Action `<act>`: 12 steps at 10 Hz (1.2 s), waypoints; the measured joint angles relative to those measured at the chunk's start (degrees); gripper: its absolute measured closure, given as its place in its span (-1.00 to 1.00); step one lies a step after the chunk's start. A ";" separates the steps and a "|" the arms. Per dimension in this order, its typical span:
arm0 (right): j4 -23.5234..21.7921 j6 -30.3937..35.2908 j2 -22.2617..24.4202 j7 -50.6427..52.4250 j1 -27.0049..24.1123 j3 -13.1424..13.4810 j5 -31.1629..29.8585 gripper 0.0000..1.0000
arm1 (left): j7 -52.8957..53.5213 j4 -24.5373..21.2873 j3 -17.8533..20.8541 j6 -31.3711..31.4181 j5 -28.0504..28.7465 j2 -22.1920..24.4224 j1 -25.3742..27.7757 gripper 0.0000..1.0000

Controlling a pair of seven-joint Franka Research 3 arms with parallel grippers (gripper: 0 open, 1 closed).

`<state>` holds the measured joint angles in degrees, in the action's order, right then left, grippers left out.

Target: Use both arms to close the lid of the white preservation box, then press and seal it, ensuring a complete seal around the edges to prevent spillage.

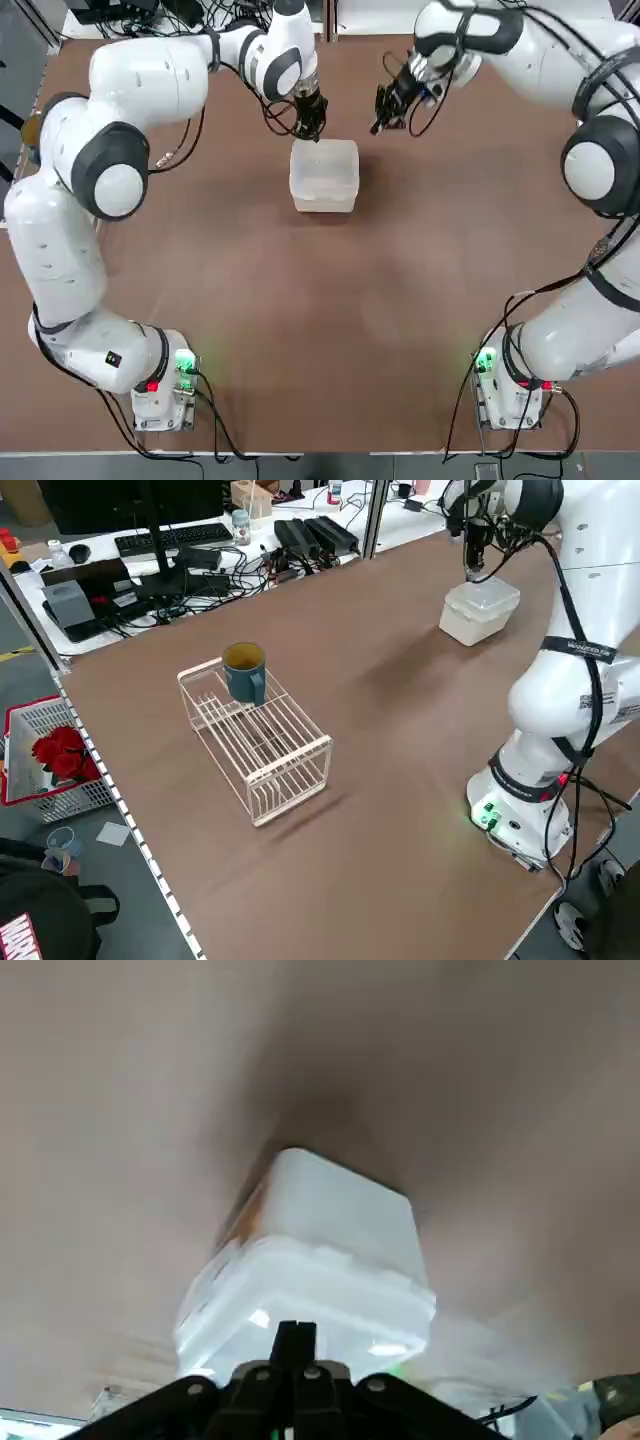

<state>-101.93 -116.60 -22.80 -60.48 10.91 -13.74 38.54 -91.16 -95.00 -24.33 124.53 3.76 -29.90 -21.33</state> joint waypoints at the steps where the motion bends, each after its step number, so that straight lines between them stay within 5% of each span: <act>1: 6.05 3.35 -1.45 -1.19 0.07 0.02 -3.21 0.97 | 0.04 -1.95 -1.66 -0.26 0.00 1.21 1.47 0.98; 7: 35.76 4.96 -23.90 11.84 5.48 -0.60 -12.96 0.98 | 3.68 -13.49 -6.55 -0.35 0.04 8.32 10.35 0.98; 9: 40.42 6.31 -28.64 15.15 8.14 -0.67 -17.53 0.98 | 3.76 -14.77 -7.85 -0.29 0.04 8.79 11.90 0.98; 12: 42.33 13.19 -29.49 18.75 9.64 -0.70 -21.82 0.98 | 3.76 -15.67 -8.08 0.82 0.04 8.78 11.89 0.98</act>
<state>-59.60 -103.41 -52.29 -41.73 20.55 -14.44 16.72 -87.40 -110.68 -32.41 125.35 3.80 -21.12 -9.45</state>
